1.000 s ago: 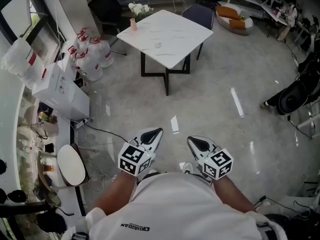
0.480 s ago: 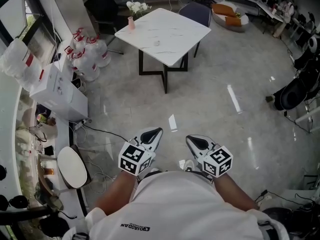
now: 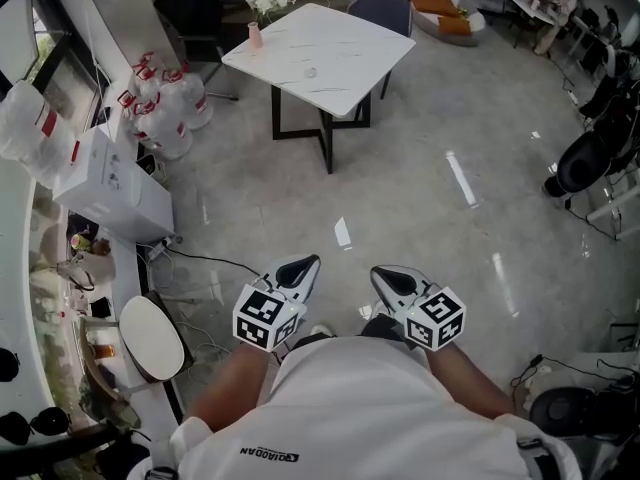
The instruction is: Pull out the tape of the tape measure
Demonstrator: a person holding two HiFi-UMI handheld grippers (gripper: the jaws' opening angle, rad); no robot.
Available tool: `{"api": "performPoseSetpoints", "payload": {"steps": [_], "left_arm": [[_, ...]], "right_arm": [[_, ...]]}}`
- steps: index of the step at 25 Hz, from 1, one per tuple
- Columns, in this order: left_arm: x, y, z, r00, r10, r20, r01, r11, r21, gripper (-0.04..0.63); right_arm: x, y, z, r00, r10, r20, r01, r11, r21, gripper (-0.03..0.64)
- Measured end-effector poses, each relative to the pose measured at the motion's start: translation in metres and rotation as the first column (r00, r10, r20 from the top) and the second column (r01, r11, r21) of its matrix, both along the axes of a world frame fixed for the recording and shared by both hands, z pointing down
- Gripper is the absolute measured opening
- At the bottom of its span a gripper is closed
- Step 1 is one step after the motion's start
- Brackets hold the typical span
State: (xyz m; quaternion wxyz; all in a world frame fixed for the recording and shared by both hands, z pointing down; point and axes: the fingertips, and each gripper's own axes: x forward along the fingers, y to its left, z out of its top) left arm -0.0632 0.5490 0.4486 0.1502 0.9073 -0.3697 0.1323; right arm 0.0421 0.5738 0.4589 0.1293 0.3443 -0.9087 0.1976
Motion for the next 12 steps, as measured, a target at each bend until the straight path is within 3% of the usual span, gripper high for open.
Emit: {"api": "performPoseSetpoints", "payload": {"steps": [5, 12], "left_arm": [[0.008, -0.005, 0.007, 1.0, 0.018, -0.014, -0.018, 1.0, -0.019, 0.009], [0.025, -0.054, 0.008, 1.0, 0.022, -0.008, -0.022, 0.999, -0.027, 0.009]], "right_arm": [[0.009, -0.008, 0.006, 1.0, 0.031, 0.002, -0.031, 0.999, -0.021, 0.006], [0.023, -0.063, 0.008, 0.999, 0.043, 0.026, -0.042, 0.999, -0.025, 0.006]]}}
